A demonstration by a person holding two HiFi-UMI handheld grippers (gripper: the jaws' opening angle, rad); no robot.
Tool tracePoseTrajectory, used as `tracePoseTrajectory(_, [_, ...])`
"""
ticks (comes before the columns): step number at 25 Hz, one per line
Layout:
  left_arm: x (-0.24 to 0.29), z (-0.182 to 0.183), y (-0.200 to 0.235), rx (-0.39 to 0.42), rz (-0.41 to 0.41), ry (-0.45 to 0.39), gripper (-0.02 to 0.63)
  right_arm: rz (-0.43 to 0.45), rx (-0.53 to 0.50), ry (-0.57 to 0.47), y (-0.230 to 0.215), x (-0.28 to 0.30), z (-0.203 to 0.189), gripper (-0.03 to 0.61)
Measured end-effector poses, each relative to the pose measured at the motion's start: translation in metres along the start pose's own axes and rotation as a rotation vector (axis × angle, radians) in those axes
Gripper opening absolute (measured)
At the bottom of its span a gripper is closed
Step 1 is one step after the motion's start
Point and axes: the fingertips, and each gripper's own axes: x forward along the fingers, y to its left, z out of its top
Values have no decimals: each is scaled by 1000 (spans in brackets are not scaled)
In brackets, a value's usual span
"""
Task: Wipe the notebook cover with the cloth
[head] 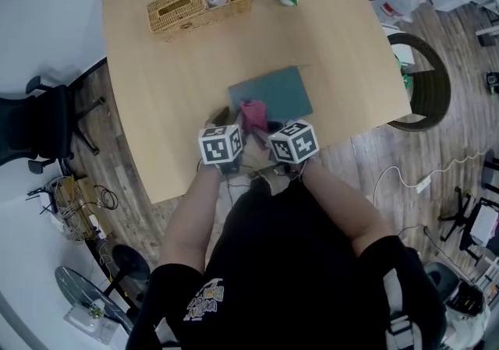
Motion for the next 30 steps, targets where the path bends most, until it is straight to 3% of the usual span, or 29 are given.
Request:
tracePoseTrajectory(13, [0,0,-1,-2,-4,-1,170,-57,10,-1,-42,-36,-2,61])
tracePoseTrajectory(30, [0,0,-1,0,-6,-2,170,-140,127,-48,-107,-92,-4,61])
